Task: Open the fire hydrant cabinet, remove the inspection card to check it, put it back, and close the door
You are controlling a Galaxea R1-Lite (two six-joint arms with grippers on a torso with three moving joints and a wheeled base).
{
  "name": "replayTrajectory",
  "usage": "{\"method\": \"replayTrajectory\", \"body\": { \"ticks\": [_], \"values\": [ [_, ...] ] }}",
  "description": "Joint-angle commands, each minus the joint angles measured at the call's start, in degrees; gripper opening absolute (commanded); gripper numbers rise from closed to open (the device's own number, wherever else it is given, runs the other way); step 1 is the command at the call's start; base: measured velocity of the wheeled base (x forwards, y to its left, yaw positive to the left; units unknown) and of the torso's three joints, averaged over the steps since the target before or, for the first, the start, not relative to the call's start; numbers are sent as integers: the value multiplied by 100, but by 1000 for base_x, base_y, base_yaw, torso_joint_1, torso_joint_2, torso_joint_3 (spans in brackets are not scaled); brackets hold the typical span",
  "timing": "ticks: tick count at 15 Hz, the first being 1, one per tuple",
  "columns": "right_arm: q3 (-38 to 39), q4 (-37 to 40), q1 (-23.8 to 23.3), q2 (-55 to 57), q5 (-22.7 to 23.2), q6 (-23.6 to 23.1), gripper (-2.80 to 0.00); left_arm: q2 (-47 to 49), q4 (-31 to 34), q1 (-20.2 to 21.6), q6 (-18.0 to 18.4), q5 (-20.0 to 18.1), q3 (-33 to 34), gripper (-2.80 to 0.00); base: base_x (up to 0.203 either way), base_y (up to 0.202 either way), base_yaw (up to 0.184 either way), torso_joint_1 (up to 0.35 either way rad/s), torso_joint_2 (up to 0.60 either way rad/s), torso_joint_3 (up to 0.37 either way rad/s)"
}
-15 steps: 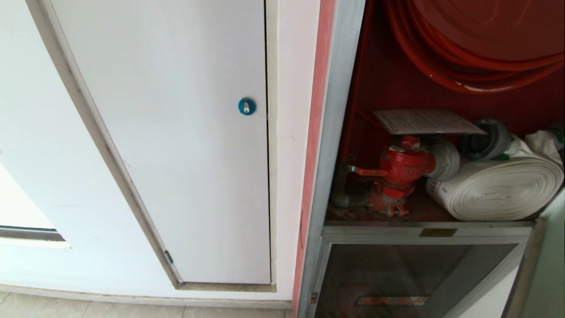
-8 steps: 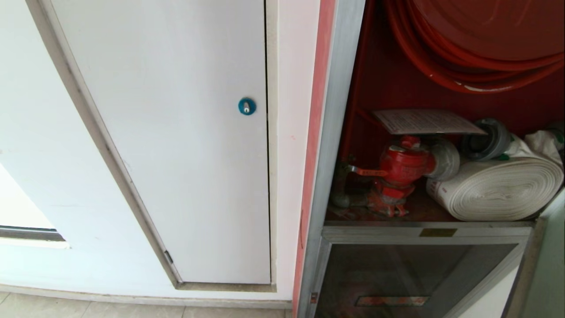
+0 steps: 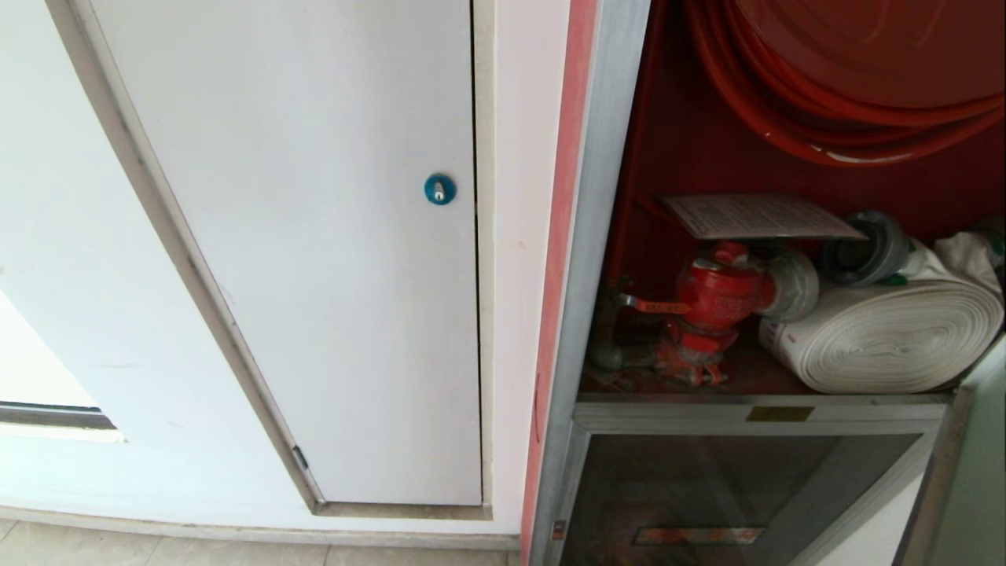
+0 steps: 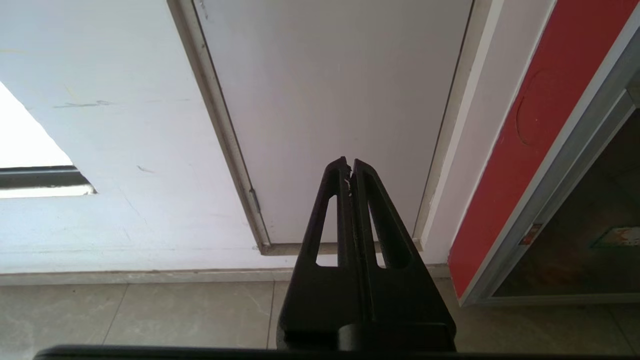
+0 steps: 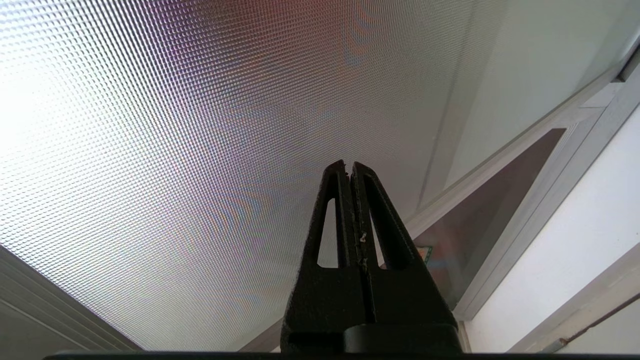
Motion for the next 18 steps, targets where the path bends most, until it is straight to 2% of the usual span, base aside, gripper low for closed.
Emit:
{"method": "replayTrajectory", "body": {
  "ticks": [1,14,18],
  "values": [
    [0,0,1,1,-1,3,-280,9,0,0,0,0,0,-280,0,0,0,0,0,0],
    [0,0,1,6,-1,3,-280,9,0,0,0,0,0,-280,0,0,0,0,0,0],
    [-1,0,1,1,-1,3,-280,9,0,0,-61,0,0,-280,-155,0,2,4,6,1]
  ]
}}
